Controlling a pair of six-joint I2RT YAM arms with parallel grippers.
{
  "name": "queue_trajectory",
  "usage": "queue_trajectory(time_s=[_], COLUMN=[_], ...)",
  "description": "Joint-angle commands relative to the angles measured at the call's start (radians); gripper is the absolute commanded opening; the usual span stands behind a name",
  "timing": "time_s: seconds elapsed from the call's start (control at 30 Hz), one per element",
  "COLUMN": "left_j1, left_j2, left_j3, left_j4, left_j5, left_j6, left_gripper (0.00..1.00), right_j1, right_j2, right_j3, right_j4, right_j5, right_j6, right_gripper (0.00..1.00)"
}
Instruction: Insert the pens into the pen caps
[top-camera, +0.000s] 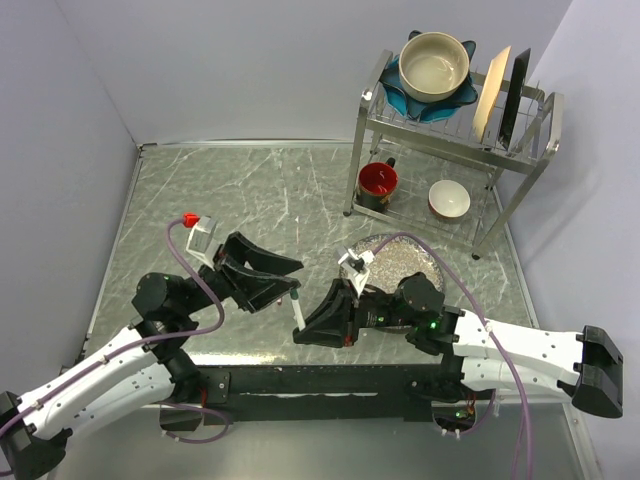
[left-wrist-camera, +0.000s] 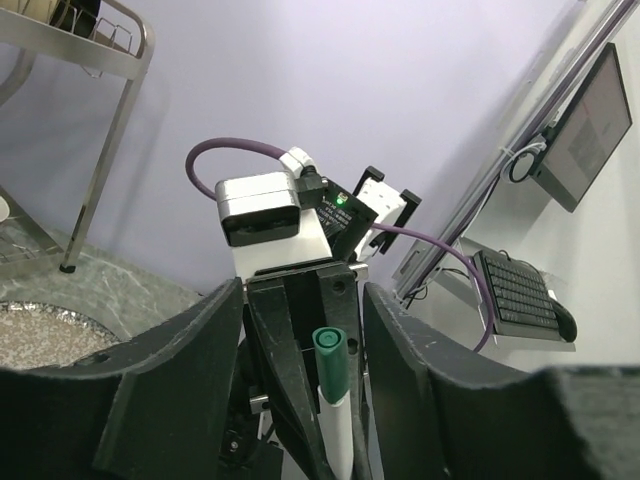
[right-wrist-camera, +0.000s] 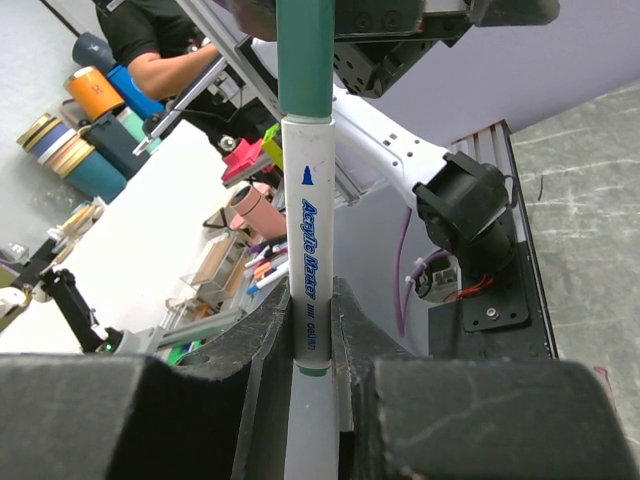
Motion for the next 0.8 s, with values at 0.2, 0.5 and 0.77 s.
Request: queue_trajectory(time_s=[0.2,0.5,0.77], left_j1=[-0.003,-0.003,-0.043], left_j2=[-0.006,-0.024,-0.009], left_j3=[-0.022,-0.126,-0.204], left_j4=[0.051,0.114,0.271], left_j5=[0.048,0.074,0.076], left_j6=[-0.051,-0.133,-0.232], left_gripper=[0.29,0.01,0.01], right_j1=[0.009,0.009,-0.055], right_j2=[0.015,0.012,0.015], right_j3=[0.017,0.07,0.128], right_j4=[0.064,0.063,0.197], right_j5=[-0.001,0.048,0.08], right_j6=[0.003,-0.02,0.024], right_gripper=[0.0,0.0,0.0])
